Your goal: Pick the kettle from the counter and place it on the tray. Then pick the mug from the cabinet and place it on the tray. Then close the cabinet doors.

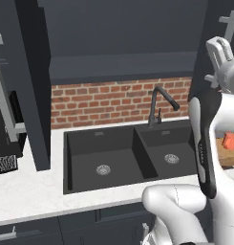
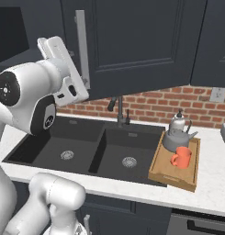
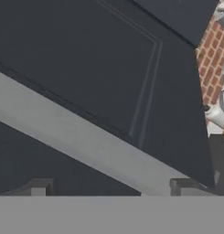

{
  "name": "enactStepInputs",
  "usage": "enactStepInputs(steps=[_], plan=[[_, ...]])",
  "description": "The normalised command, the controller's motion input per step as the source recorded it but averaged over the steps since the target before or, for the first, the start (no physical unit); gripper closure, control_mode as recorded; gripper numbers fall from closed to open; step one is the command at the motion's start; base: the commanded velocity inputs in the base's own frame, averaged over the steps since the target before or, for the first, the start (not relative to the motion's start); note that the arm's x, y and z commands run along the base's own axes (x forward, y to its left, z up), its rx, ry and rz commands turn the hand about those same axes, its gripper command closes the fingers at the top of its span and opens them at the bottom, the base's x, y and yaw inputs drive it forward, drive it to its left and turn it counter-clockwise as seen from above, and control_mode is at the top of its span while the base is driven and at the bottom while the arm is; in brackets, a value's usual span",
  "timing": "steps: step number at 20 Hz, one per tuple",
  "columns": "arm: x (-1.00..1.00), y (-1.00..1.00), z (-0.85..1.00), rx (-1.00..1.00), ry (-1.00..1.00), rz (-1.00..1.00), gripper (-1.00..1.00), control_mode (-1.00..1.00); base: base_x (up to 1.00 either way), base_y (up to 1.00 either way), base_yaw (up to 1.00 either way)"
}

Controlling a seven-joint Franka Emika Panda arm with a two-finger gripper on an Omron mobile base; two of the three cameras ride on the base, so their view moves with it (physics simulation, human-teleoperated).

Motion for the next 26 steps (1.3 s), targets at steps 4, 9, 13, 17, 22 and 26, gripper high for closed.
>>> enactStepInputs(steps=[4,9,13,17,22,26], plan=[[0.65,0.26,-0.09,0.04,0.02,0.07,-1.00,-1.00,0.00,0.00,0.00],[0.71,0.15,-0.10,0.03,0.00,0.07,-1.00,-1.00,0.00,0.00,0.00],[0.61,0.04,-0.11,0.00,0.00,0.07,-1.00,-1.00,0.00,0.00,0.00],[0.52,0.00,-0.21,0.00,0.00,0.05,-1.00,-1.00,0.00,0.00,0.00],[0.53,0.01,-0.24,0.00,0.00,0.03,-1.00,-1.00,0.00,0.00,0.00],[0.58,0.04,-0.25,0.00,0.00,0.03,-1.00,-1.00,0.00,0.00,0.00]])
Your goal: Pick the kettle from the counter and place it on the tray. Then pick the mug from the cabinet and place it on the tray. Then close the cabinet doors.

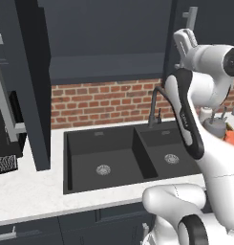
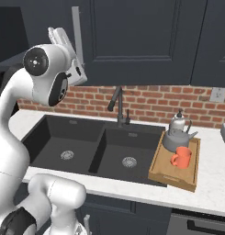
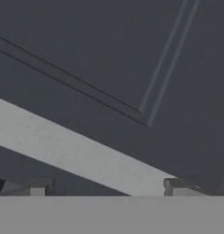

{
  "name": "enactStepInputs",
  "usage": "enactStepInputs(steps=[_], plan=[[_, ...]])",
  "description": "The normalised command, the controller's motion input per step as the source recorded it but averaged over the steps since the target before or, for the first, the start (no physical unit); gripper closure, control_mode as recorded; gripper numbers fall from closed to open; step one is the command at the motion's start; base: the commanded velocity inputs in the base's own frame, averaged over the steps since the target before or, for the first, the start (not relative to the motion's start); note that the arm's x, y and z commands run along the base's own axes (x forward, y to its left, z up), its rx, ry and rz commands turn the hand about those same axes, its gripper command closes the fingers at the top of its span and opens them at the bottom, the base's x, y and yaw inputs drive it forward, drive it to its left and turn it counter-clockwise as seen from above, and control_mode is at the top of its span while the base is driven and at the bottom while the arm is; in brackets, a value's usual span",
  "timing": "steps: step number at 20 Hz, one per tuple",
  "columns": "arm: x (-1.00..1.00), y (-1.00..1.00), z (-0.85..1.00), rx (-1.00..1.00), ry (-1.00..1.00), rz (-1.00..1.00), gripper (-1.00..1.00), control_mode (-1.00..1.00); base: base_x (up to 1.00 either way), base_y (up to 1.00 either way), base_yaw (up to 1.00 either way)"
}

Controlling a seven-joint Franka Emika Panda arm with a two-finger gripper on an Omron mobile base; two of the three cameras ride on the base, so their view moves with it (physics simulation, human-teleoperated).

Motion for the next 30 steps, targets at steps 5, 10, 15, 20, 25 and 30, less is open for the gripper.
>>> enactStepInputs(steps=[5,10,15,20,25,30], plan=[[0.58,0.01,-0.21,0.00,0.00,0.03,-1.00,-1.00,0.00,0.00,0.00],[0.58,0.01,-0.24,0.00,0.00,0.00,-1.00,-1.00,0.00,0.00,0.00],[0.48,0.04,-0.28,-0.03,0.00,0.00,-1.00,-1.00,0.00,0.00,0.00],[0.47,0.07,-0.26,-0.05,0.00,0.00,-1.00,-1.00,0.00,0.00,0.00],[0.38,0.05,-0.18,-0.06,0.00,0.00,-1.00,-1.00,0.00,0.00,0.00],[0.07,0.12,-0.22,-0.10,0.00,0.00,-1.00,-1.00,0.00,0.00,0.00]])
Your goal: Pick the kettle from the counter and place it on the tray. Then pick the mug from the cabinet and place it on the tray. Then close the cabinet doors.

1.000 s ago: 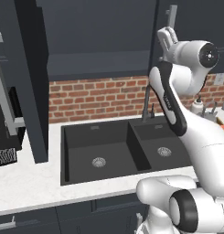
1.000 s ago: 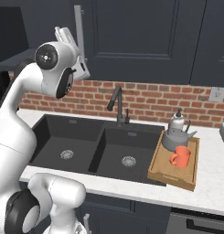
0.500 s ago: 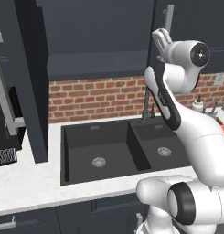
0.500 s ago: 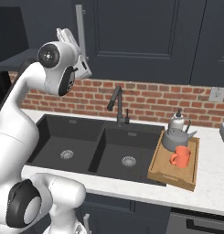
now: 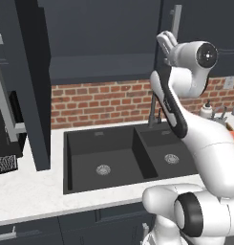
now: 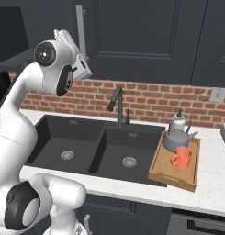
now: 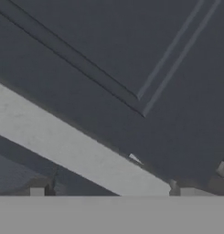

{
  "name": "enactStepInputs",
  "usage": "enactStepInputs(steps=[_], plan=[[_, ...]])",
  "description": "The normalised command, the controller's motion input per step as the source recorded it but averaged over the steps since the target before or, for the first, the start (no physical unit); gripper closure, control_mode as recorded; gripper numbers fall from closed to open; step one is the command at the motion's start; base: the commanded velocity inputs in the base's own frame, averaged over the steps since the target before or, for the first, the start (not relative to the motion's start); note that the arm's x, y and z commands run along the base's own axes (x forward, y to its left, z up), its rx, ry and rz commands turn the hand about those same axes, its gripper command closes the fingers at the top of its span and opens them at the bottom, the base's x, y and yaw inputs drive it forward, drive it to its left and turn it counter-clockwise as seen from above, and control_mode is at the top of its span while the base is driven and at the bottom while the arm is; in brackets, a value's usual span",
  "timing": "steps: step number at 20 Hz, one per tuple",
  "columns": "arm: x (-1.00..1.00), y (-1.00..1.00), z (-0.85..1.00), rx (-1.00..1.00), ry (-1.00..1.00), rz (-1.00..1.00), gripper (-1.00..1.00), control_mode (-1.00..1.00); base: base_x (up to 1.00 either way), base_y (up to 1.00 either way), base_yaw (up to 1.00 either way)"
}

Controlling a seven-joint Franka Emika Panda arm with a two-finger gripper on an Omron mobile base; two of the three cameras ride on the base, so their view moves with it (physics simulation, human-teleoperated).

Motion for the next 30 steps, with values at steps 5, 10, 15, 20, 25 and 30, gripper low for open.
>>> enactStepInputs(steps=[5,10,15,20,25,30], plan=[[0.00,0.22,-0.12,-0.15,-0.06,0.00,-1.00,-1.00,0.00,0.00,0.00],[-0.15,0.22,-0.02,-0.14,-0.09,0.00,-1.00,-1.00,0.00,0.00,0.00],[-0.32,0.18,0.00,-0.12,-0.04,0.00,-1.00,-1.00,0.00,0.00,0.00],[-0.62,0.09,0.01,-0.13,0.00,0.00,-1.00,-1.00,0.00,0.00,0.00],[-0.70,0.02,0.11,-0.21,0.03,0.00,-1.00,-1.00,0.00,0.00,0.00],[-0.67,0.00,0.11,-0.24,0.00,0.03,-1.00,-1.00,0.00,0.00,0.00]])
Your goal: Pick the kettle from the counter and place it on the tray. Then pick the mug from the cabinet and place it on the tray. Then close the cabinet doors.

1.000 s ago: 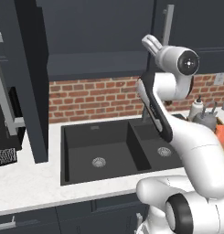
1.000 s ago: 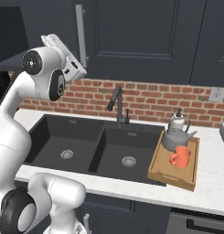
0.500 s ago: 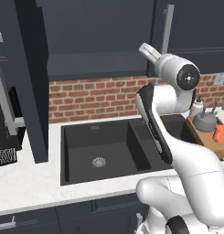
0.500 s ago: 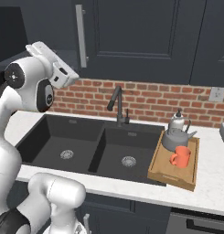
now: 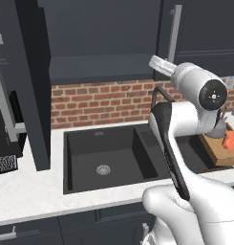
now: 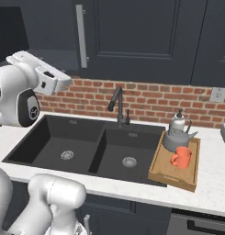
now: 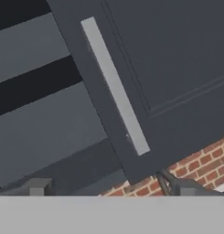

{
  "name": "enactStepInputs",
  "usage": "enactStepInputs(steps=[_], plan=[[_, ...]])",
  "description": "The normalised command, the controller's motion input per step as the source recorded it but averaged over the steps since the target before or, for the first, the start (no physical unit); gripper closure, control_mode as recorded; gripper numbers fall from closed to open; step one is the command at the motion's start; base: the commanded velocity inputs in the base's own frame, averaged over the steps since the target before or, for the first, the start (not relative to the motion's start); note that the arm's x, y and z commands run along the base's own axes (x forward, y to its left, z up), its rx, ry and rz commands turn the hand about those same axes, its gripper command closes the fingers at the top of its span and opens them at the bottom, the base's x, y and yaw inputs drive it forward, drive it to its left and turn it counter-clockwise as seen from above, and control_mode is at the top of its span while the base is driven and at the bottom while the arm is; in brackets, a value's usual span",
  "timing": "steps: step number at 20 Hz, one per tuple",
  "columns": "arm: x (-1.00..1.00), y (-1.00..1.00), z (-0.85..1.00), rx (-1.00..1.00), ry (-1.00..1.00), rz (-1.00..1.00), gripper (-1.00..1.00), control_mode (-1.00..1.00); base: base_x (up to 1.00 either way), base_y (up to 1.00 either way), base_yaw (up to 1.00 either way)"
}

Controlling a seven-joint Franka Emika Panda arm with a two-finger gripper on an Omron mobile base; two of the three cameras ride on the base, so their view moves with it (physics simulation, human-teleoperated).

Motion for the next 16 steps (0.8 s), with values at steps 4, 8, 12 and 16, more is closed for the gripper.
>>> enactStepInputs(steps=[4,8,12,16], plan=[[-0.64,0.00,0.12,-0.47,0.00,0.21,-1.00,-1.00,0.00,0.00,0.00],[-0.72,0.00,0.08,-0.67,-0.07,0.39,-1.00,-1.00,0.00,0.00,0.00],[-0.62,0.00,0.04,-0.72,-0.07,0.42,-1.00,-1.00,0.00,0.00,0.00],[-0.50,0.08,0.01,-0.76,-0.01,0.33,-1.00,-1.00,0.00,0.00,0.00]])
